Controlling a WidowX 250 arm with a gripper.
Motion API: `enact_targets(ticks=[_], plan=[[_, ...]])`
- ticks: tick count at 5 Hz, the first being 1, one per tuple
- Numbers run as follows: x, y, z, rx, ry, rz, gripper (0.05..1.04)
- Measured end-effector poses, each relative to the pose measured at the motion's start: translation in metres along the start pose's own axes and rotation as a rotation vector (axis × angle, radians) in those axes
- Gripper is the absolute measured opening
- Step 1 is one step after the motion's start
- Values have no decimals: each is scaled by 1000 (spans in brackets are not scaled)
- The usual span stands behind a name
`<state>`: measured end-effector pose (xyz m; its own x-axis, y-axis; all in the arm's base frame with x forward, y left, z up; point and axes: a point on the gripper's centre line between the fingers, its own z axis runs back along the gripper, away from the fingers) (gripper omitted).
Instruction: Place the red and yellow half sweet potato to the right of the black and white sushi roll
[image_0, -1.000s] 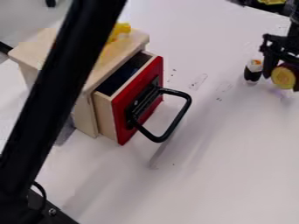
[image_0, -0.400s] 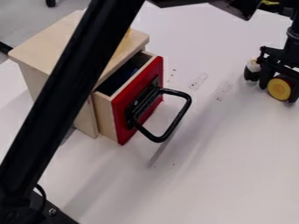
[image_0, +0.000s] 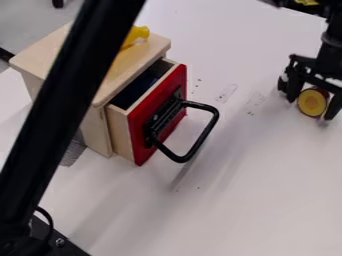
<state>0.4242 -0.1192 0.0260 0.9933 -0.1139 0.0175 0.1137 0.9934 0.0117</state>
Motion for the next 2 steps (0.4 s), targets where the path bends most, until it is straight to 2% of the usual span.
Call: enact_targets(ticks=[1, 2], plan=[[-3, -1, 23, -23, -47, 19, 999], [-9, 1, 40, -22, -75, 28, 999]])
